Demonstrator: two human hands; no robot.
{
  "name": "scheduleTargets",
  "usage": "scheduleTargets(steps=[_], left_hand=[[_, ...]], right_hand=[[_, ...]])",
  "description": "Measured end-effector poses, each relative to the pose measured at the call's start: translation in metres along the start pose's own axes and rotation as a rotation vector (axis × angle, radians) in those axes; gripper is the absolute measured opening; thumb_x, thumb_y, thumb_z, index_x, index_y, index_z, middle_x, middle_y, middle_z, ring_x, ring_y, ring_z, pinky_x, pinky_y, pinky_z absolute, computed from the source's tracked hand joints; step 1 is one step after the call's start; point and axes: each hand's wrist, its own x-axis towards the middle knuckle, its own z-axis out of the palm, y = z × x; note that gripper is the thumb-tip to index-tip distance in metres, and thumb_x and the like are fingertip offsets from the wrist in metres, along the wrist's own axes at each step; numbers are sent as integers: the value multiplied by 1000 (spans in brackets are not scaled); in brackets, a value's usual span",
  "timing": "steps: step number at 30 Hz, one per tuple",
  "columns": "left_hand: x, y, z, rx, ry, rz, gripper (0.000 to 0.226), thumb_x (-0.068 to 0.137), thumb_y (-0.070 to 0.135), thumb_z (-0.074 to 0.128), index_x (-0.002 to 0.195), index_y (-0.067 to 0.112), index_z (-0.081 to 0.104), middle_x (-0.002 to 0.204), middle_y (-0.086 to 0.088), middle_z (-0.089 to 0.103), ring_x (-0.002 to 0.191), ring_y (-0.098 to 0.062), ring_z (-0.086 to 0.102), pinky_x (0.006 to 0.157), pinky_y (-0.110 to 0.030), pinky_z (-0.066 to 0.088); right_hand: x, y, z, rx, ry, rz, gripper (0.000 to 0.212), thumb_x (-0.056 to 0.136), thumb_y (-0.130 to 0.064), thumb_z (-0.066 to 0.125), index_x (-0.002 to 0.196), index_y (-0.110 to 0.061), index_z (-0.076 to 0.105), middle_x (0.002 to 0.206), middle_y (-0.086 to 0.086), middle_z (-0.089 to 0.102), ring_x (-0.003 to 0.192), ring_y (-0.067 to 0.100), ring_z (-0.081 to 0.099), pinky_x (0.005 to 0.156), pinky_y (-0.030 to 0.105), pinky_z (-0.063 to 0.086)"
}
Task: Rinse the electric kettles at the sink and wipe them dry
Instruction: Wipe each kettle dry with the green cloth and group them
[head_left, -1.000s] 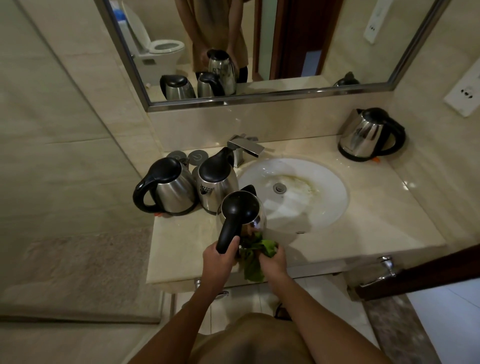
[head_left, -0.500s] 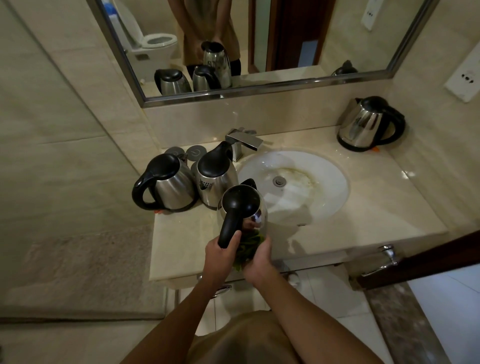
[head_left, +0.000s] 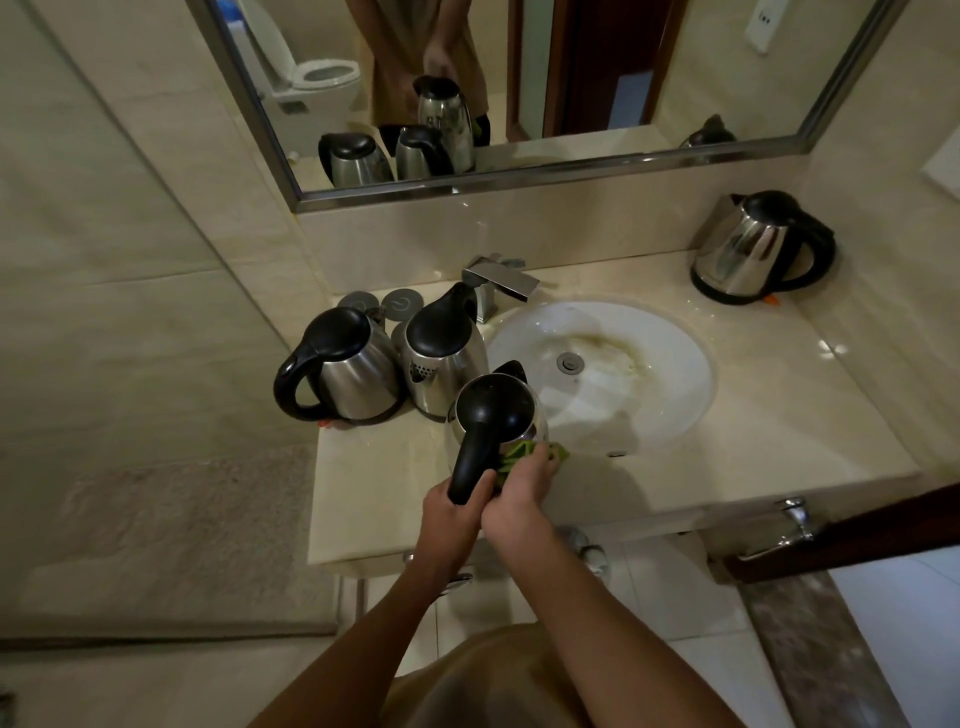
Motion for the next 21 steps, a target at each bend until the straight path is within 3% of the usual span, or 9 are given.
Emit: scheduleTargets(steps=[3, 5, 9, 13, 17, 21], left_hand=[[-1, 0, 1, -12, -13, 13, 14, 93, 21, 64, 95, 7, 69, 77, -12, 71, 72, -17, 68, 61, -25, 52], [-2, 0, 2, -11, -10, 9, 14, 94, 21, 63, 93, 8, 68, 74, -11, 70, 70, -19, 68, 60, -27, 53], [-2, -1, 4, -33, -7, -35, 23, 95, 23, 61, 89, 2, 65, 67, -9, 63, 61, -22, 60, 55, -31, 49], [-4, 2, 4, -50, -24, -50, 22, 95, 22, 61, 91, 1, 65, 67, -9, 60, 60, -20, 56, 52, -26, 45], [-1, 5, 4, -66, -19, -94, 25, 93, 23, 62, 84, 0, 64, 62, -7, 57, 56, -16, 53, 50, -25, 43], [-2, 8, 6, -58, -4, -115, 20, 95, 16, 60, 81, 4, 65, 59, -6, 57, 53, -16, 53, 48, -24, 43]], right_hand=[[-3, -1, 1, -99, 12, -114, 45, 104, -33, 39, 148, -27, 37, 143, 11, 43, 124, 35, 52, 105, 51, 45], [-2, 1, -1, -158, 4, -135, 52, 98, -45, 39, 148, -29, 36, 144, 8, 41, 125, 34, 51, 106, 54, 44], [17, 0, -13, -168, -58, 40, 54, 94, -62, 35, 131, -24, 46, 122, 14, 59, 109, 33, 60, 96, 51, 49], [31, 0, -20, -214, -100, 109, 65, 84, -66, 35, 129, -23, 56, 121, 18, 65, 107, 34, 62, 90, 48, 52], [9, -14, -3, -224, -122, -129, 66, 80, -75, 38, 129, -34, 55, 131, 6, 59, 116, 25, 59, 98, 51, 51], [1, -27, 3, -438, -170, -441, 54, 97, -55, 28, 139, -29, 51, 141, -3, 49, 127, 15, 47, 105, 41, 42]])
